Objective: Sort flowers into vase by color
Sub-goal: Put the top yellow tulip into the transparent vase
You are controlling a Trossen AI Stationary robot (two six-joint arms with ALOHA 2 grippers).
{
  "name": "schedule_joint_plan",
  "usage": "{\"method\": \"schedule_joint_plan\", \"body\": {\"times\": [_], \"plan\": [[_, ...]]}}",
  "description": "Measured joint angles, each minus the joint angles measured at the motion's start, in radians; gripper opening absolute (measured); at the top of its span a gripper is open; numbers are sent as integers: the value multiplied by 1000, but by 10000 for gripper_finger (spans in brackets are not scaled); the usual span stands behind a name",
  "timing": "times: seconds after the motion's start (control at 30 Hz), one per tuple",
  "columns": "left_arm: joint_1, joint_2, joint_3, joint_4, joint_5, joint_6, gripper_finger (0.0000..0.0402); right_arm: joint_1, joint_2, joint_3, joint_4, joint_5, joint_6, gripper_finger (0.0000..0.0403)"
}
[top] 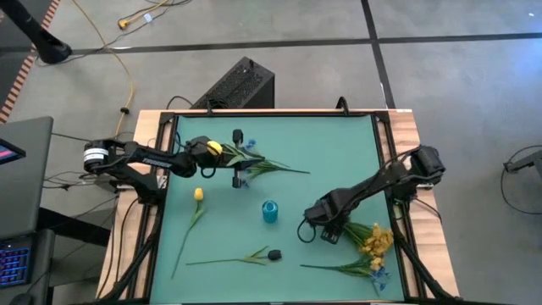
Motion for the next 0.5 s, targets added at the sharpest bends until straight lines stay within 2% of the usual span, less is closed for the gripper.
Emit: {"method": "schedule_joint_plan", "body": {"times": [0.27, 0.5], "plan": [[0, 0, 1, 2, 0, 0, 0, -13, 28, 25, -41, -21, -1, 253], [0, 0, 1, 6, 0, -6, 0, -41, 30, 149, -168, -21, -49, 215]]}}
